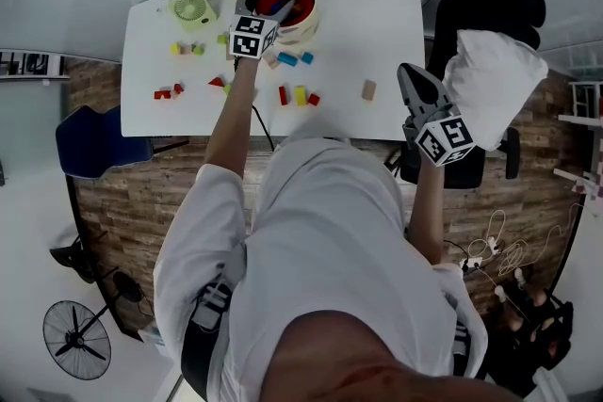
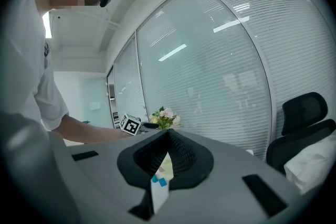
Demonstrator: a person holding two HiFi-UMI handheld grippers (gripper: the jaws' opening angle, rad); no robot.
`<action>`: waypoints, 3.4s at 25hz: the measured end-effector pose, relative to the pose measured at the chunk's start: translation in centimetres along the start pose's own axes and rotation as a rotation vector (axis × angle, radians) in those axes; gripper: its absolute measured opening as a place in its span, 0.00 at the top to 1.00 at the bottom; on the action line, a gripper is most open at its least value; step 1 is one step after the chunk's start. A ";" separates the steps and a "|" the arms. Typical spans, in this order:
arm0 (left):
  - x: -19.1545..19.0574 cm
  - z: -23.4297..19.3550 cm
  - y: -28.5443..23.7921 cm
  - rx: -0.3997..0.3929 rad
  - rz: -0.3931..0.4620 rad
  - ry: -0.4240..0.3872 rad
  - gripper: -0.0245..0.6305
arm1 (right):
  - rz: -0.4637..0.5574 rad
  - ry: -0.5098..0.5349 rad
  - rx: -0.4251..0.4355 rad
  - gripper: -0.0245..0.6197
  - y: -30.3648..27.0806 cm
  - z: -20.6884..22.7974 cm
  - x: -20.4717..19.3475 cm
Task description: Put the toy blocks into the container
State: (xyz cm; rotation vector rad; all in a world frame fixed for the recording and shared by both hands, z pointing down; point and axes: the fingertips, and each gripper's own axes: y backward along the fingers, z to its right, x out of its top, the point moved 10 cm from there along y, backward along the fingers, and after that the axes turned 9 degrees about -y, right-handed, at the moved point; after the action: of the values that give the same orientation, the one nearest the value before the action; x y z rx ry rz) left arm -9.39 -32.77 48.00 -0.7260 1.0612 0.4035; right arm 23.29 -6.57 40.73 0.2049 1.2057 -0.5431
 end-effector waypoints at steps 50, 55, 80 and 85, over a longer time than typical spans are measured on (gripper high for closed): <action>2.4 9.0 26.3 0.271 0.212 0.070 0.96 | -1.048 0.421 0.214 0.54 -9.5 9.1 -25.1; 1.5 8.9 25.3 0.249 0.205 0.080 0.97 | -0.841 0.274 0.198 0.54 -8.9 8.3 -22.4; 2.7 11.6 28.4 0.259 0.284 0.188 0.96 | -0.045 0.163 0.398 0.54 -22.4 -1.5 -4.4; 3.3 12.5 30.7 0.309 0.302 0.192 0.96 | -0.157 0.221 0.337 0.54 -28.6 -0.9 -5.3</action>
State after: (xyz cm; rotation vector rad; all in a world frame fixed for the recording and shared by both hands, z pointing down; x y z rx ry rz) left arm -19.02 -2.39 38.18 -0.3328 1.3853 0.4208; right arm 6.92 -29.14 49.08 0.4690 1.3459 -0.8796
